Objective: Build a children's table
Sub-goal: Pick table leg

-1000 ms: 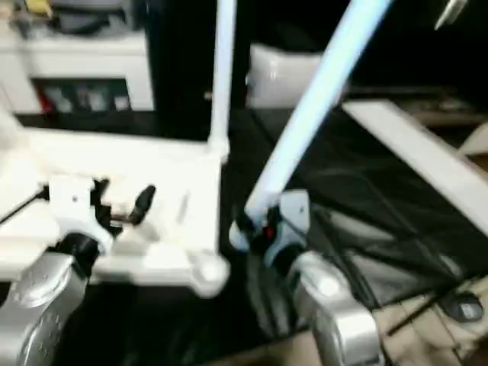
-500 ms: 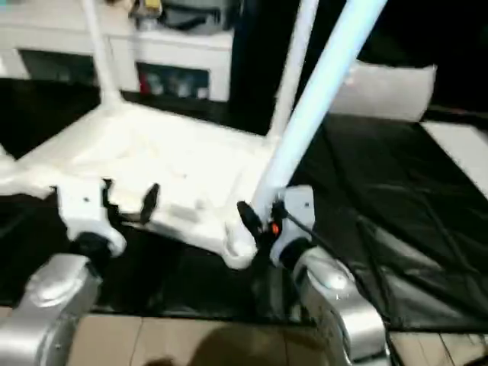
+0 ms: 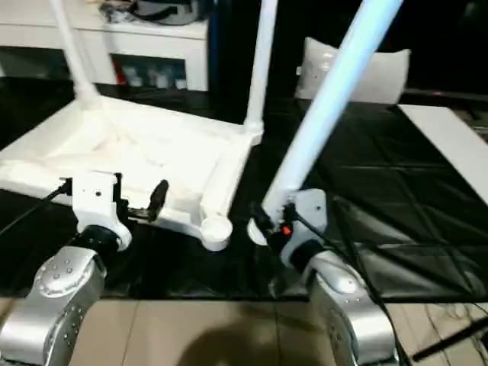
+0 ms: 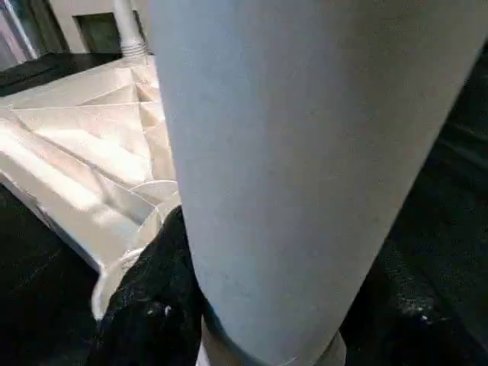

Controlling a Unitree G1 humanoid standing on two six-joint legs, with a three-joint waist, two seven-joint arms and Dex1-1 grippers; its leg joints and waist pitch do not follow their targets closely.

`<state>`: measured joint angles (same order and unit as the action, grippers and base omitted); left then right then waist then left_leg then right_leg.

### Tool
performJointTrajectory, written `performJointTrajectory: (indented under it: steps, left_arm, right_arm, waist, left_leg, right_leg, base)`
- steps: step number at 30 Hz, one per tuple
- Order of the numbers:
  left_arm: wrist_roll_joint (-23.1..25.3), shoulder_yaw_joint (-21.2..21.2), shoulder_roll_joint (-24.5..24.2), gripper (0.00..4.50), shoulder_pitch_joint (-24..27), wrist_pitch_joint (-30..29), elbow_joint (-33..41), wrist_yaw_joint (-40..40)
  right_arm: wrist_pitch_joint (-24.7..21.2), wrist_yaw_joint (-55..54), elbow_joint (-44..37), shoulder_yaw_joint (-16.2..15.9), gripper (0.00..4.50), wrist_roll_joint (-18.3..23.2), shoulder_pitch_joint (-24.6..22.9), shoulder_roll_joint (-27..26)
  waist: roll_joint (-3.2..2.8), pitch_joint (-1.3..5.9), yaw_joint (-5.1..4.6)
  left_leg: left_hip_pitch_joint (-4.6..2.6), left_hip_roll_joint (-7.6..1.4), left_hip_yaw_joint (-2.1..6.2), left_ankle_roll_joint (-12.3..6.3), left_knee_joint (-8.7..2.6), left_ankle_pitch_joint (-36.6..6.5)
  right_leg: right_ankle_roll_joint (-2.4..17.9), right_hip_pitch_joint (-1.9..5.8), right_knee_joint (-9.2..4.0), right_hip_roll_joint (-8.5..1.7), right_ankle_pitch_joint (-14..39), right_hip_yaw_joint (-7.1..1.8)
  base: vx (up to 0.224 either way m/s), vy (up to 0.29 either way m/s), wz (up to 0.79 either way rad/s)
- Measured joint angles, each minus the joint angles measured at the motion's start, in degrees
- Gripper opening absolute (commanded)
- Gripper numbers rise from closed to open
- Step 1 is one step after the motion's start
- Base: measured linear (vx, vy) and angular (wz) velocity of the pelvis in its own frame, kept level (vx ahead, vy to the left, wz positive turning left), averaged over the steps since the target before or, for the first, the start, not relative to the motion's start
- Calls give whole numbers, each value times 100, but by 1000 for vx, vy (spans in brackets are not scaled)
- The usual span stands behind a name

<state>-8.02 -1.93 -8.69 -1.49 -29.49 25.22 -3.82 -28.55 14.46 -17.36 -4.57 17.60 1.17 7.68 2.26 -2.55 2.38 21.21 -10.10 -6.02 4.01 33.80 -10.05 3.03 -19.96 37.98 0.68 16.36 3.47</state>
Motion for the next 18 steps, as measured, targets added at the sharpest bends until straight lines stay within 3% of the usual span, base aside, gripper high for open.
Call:
performJointTrajectory:
  steps: [5,12,18]
  left_arm:
    - [-1,61,-26,450,88,0,1,-77]
    - [-2,89,-90,450,83,-1,1,-97]
    - [-3,91,-90,450,85,-3,2,-119]
  right_arm:
    - [5,60,-5,-127,192,1,9,-31]
    - [13,98,-6,-197,192,-25,8,-27]
    - [38,103,-6,-256,192,-41,-40,-29]
  waist:
    - [-20,-6,76]
    - [-19,-8,43]
    - [-15,-76,49]
  left_leg:
    - [30,-19,-40,55,-9,-1]
    - [23,19,-141,-6,-6,-20]
    - [-165,14,-215,-44,-20,-92]
  right_leg:
    - [-30,17,-140,-27,-115,0]
    - [-94,25,-185,-106,-156,-37]
    - [-169,174,-269,-115,-104,-74]
  base:
    - [7,25,0]
    - [4,17,-1]
    - [0,0,0]
